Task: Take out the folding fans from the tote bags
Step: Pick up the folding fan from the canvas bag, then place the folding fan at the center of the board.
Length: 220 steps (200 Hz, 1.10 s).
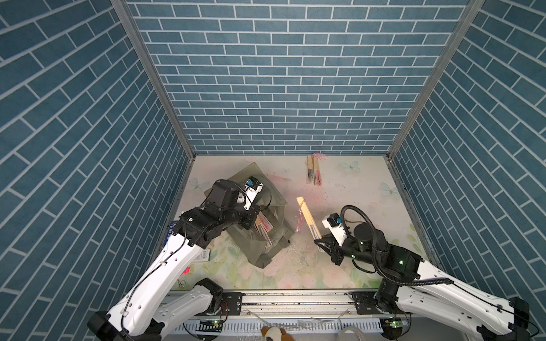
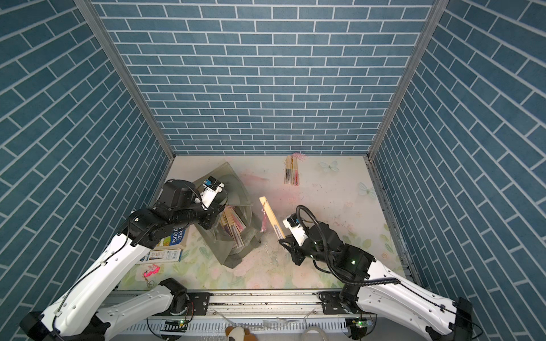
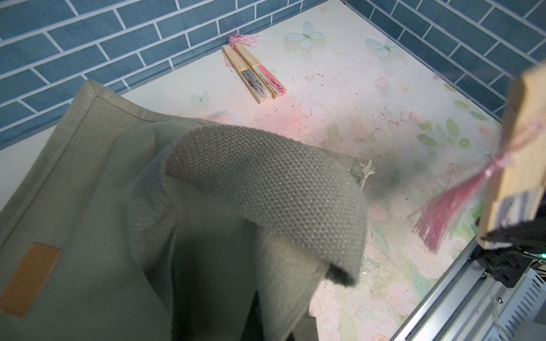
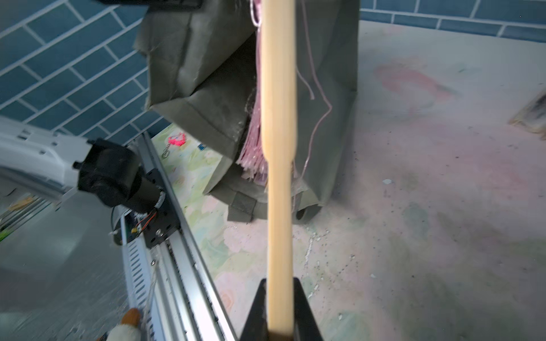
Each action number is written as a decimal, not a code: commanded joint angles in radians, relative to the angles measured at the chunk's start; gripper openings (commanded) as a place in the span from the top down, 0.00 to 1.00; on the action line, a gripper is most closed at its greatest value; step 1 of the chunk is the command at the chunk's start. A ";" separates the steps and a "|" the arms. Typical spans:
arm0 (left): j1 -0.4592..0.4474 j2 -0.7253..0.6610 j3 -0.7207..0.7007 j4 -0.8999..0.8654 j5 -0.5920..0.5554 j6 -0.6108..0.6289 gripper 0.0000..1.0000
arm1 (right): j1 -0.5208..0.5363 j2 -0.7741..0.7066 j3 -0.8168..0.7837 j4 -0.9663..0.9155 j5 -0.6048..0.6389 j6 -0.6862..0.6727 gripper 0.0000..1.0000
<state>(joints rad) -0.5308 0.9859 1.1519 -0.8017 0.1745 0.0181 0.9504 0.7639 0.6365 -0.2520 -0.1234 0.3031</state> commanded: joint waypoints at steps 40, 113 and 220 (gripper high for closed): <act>0.000 -0.019 -0.024 0.016 -0.023 -0.003 1.00 | -0.266 0.326 0.243 0.063 -0.075 -0.037 1.00; -0.001 -0.026 -0.034 0.021 -0.015 -0.004 1.00 | -0.587 0.862 0.658 -0.068 -0.223 -0.032 1.00; 0.000 -0.024 -0.040 0.024 -0.006 -0.004 1.00 | -0.800 1.600 1.382 -0.348 -0.476 0.016 1.00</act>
<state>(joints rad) -0.5308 0.9649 1.1271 -0.7868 0.1806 0.0151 0.1463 2.2620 1.9182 -0.4961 -0.5034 0.3084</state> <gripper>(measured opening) 0.056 0.126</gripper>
